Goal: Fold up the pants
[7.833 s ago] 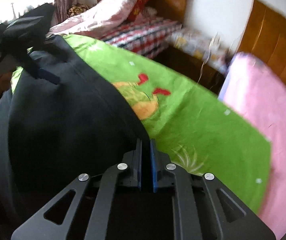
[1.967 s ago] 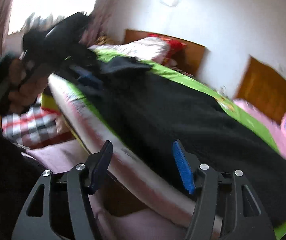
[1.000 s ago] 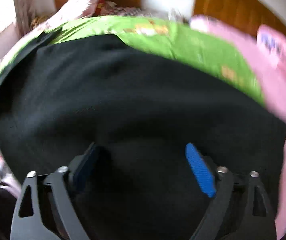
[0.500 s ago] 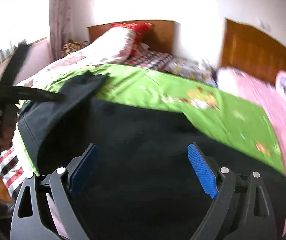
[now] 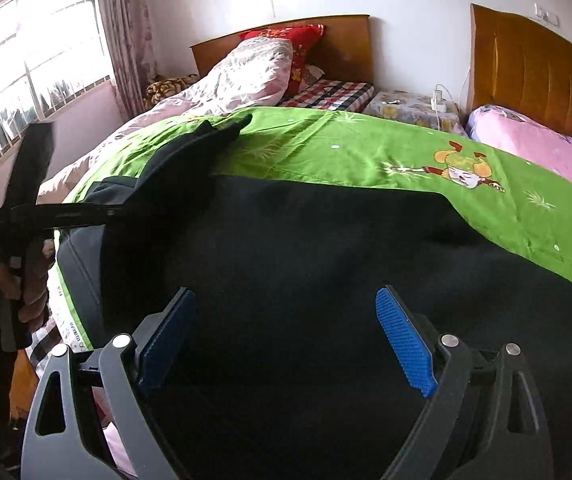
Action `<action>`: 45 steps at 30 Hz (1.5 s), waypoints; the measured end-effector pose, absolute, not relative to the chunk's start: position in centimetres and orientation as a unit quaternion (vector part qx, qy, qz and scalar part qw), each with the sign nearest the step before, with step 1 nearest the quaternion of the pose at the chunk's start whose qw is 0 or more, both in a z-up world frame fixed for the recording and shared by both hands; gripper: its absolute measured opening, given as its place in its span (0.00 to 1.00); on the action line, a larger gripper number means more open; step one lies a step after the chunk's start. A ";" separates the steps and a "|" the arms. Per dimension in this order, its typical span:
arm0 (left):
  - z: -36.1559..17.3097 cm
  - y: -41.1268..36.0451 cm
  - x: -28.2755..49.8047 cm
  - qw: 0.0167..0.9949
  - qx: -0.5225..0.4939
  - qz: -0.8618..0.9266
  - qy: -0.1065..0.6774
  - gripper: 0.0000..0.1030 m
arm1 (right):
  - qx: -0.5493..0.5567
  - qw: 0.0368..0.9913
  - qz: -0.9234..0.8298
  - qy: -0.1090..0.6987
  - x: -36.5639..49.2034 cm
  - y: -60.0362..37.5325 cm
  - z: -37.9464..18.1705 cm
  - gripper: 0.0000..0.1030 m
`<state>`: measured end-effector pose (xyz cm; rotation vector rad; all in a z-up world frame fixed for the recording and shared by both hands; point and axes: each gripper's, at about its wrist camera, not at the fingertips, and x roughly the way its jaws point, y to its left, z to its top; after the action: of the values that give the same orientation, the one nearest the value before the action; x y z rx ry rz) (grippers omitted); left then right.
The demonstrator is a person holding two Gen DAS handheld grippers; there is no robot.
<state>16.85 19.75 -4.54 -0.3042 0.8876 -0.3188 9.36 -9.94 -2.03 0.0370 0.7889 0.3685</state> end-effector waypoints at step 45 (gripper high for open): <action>-9.5 36.0 4.4 0.843 -0.437 -0.129 0.286 0.77 | 0.001 0.718 0.556 0.418 20.9 25.0 2.0 0.92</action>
<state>4.42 36.03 -9.48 -0.9223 0.6046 -0.2726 20.93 24.96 2.00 0.0026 0.9242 1.2299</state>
